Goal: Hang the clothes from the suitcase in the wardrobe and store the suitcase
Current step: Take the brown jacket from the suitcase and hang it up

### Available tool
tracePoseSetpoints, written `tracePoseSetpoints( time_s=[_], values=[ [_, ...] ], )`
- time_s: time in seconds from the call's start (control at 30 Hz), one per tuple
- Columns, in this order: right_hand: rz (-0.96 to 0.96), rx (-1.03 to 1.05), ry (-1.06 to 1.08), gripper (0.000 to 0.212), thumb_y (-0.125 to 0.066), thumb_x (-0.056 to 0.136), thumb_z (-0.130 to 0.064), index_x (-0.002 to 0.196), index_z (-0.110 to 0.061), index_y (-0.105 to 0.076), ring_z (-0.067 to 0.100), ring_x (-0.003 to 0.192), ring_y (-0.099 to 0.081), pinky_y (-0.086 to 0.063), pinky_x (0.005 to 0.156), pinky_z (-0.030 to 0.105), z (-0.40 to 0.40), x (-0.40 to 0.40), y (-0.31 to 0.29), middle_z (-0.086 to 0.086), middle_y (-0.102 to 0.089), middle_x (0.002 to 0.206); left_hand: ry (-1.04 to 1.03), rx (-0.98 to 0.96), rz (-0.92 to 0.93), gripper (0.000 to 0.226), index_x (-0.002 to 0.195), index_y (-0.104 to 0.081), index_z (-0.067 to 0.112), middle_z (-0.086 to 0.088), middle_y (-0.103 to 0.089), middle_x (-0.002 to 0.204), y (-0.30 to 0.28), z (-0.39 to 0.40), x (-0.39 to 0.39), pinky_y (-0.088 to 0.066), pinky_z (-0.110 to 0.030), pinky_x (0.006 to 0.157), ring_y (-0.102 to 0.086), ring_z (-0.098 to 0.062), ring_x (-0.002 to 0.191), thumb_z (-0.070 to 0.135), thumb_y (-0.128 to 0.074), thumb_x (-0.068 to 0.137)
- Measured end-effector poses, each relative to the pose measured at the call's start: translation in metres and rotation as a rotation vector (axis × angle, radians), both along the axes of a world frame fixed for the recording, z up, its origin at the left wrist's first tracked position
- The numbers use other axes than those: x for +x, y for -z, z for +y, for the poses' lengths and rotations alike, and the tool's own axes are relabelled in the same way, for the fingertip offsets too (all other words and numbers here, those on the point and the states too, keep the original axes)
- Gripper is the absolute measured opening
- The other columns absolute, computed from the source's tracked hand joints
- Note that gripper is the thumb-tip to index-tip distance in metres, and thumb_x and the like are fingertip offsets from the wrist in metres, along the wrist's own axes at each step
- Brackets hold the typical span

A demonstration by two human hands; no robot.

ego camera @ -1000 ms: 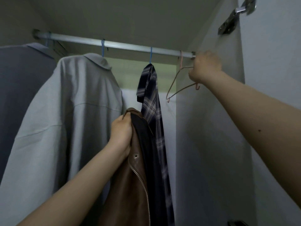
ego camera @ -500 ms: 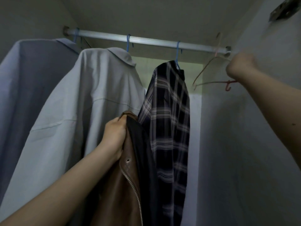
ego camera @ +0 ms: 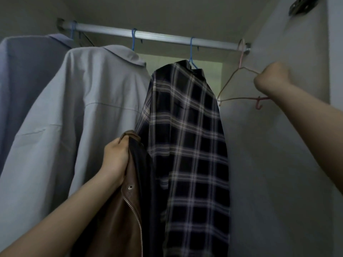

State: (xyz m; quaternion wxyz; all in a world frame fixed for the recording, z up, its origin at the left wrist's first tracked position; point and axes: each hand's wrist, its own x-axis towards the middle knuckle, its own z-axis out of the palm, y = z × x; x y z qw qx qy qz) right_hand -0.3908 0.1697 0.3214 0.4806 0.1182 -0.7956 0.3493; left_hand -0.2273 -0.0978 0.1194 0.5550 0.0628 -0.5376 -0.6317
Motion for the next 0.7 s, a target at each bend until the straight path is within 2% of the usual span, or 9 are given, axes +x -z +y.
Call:
tracePoseSetpoints(
  time_s=[0.13, 0.2, 0.27, 0.43, 0.53, 0.6, 0.63, 0.7],
  values=[
    [-0.036, 0.001, -0.046, 0.033, -0.049, 0.086, -0.010, 0.110, 0.010, -0.057, 0.043, 0.108, -0.056, -0.046, 0.087, 0.037, 0.010, 0.013, 0.015, 0.031, -0.057, 0.116, -0.029, -0.011, -0.055, 0.021, 0.073, -0.062, 0.009, -0.006, -0.058, 0.066, 0.015, 0.012, 0.020, -0.043, -0.027, 0.062, -0.053, -0.015, 0.064, 0.014, -0.051, 0.091],
    [-0.055, -0.013, -0.086, 0.032, -0.048, 0.087, -0.010, 0.108, 0.011, -0.058, 0.041, 0.106, -0.057, -0.042, 0.078, 0.030, 0.012, 0.019, 0.023, 0.031, -0.058, 0.113, -0.051, -0.010, -0.071, 0.017, 0.083, -0.062, 0.004, -0.009, -0.057, 0.071, 0.024, 0.018, 0.034, -0.043, -0.026, 0.061, -0.052, -0.016, 0.067, 0.014, -0.051, 0.091],
    [-0.063, -0.058, -0.116, 0.032, -0.048, 0.087, -0.010, 0.108, 0.011, -0.058, 0.039, 0.106, -0.058, -0.042, 0.077, 0.028, 0.013, 0.026, 0.032, 0.031, -0.058, 0.113, -0.098, -0.019, -0.088, 0.020, 0.090, -0.064, 0.000, -0.010, -0.059, 0.075, 0.035, 0.020, 0.046, -0.045, -0.020, 0.056, -0.053, -0.014, 0.067, 0.014, -0.050, 0.091],
    [-0.066, -0.169, -0.209, 0.033, -0.046, 0.086, -0.011, 0.111, 0.007, -0.060, 0.036, 0.107, -0.059, -0.046, 0.085, 0.033, 0.018, 0.054, 0.059, 0.025, -0.061, 0.113, -0.120, 0.037, -0.120, 0.019, 0.080, -0.068, 0.006, -0.005, -0.063, 0.074, 0.060, 0.027, 0.080, -0.045, -0.022, 0.068, -0.055, -0.015, 0.073, 0.012, -0.052, 0.089],
    [-0.055, -0.191, -0.241, 0.027, -0.042, 0.089, -0.016, 0.098, 0.003, -0.060, 0.028, 0.097, -0.058, -0.040, 0.078, 0.030, 0.030, 0.079, 0.073, 0.016, -0.056, 0.095, -0.093, 0.022, -0.109, 0.024, 0.073, -0.067, 0.008, -0.004, -0.063, 0.070, 0.064, 0.044, 0.108, -0.047, -0.014, 0.058, -0.055, -0.012, 0.066, 0.006, -0.048, 0.088],
    [-0.044, -0.172, -0.231, 0.024, -0.042, 0.090, -0.017, 0.091, 0.000, -0.060, 0.026, 0.092, -0.057, -0.040, 0.077, 0.032, 0.041, 0.106, 0.083, 0.021, -0.055, 0.091, -0.138, -0.076, -0.139, 0.031, 0.065, -0.064, 0.012, 0.000, -0.063, 0.064, 0.064, 0.052, 0.132, -0.047, -0.017, 0.058, -0.055, -0.010, 0.062, 0.005, -0.046, 0.088],
    [-0.016, -0.168, -0.215, 0.028, -0.044, 0.090, -0.018, 0.093, 0.003, -0.062, 0.030, 0.095, -0.059, -0.044, 0.081, 0.035, 0.048, 0.123, 0.087, 0.025, -0.059, 0.096, -0.208, -0.206, -0.207, 0.032, 0.061, -0.062, 0.011, 0.000, -0.061, 0.062, 0.065, 0.053, 0.149, -0.045, -0.021, 0.058, -0.054, -0.011, 0.062, 0.007, -0.045, 0.089],
    [0.050, -0.178, -0.218, 0.036, -0.047, 0.088, -0.020, 0.099, 0.011, -0.062, 0.035, 0.097, -0.062, -0.047, 0.086, 0.040, 0.061, 0.152, 0.096, 0.030, -0.063, 0.100, -0.410, -0.606, -0.426, 0.034, 0.061, -0.054, 0.005, -0.007, -0.058, 0.063, 0.067, 0.050, 0.180, -0.039, -0.029, 0.058, -0.052, -0.018, 0.064, 0.015, -0.045, 0.092]
  ],
)
